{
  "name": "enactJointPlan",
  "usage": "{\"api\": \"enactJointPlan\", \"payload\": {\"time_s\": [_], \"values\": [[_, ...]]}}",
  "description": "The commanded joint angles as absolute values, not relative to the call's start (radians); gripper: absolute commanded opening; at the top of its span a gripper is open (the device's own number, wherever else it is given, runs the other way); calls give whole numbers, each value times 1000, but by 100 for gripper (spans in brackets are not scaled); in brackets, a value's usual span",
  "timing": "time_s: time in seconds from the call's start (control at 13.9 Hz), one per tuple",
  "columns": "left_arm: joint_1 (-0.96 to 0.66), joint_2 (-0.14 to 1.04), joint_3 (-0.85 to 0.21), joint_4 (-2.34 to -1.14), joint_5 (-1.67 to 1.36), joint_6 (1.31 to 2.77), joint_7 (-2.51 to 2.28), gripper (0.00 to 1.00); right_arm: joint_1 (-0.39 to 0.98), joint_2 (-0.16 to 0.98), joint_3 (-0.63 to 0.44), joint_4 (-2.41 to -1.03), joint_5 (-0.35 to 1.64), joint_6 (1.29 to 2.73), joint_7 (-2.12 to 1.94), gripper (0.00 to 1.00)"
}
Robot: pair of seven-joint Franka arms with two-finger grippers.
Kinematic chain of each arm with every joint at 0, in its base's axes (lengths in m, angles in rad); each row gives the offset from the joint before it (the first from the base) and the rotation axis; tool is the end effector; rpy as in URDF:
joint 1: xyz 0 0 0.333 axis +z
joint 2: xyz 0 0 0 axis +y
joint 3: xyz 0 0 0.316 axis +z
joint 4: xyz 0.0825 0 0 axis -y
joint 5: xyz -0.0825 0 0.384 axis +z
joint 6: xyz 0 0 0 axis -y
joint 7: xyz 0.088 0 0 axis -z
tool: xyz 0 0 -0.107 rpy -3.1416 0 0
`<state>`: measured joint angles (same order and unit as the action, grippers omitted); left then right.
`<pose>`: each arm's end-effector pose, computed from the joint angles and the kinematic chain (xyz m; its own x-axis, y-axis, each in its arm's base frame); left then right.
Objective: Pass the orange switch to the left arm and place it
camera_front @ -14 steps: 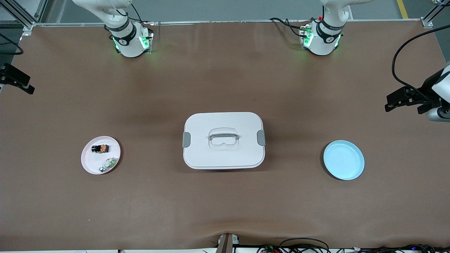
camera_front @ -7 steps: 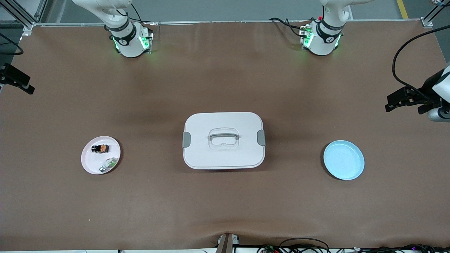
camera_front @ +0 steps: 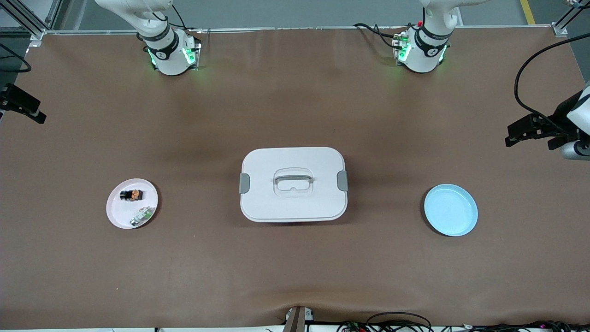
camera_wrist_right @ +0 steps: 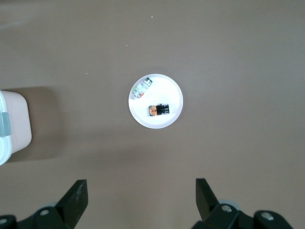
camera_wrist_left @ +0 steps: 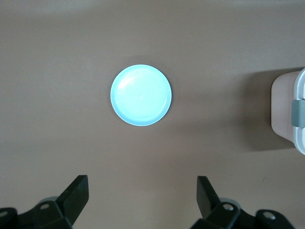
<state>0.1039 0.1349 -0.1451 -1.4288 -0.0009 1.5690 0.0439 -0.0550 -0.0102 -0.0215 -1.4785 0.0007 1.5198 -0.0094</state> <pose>0.5956 -0.0184 0.6145 0.9965 -0.0836 0.0076 -0.0837 -0.9963 0.0200 0.5446 -0.0417 0.6689 0.9964 -0.0669 0.0515 -0.0670 -0.9978 -0.0004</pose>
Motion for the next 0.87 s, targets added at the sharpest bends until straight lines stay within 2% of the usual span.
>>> {"api": "enactJointPlan", "payload": {"time_s": [0.0, 0.79], "values": [[107, 140, -144, -1417, 17, 1559, 55, 100, -58, -37, -23, -1506, 14, 1522, 6, 100], [160, 147, -144, -1417, 11, 1560, 57, 100, -64, -29, -25, -1506, 14, 1540, 6, 100]]}}
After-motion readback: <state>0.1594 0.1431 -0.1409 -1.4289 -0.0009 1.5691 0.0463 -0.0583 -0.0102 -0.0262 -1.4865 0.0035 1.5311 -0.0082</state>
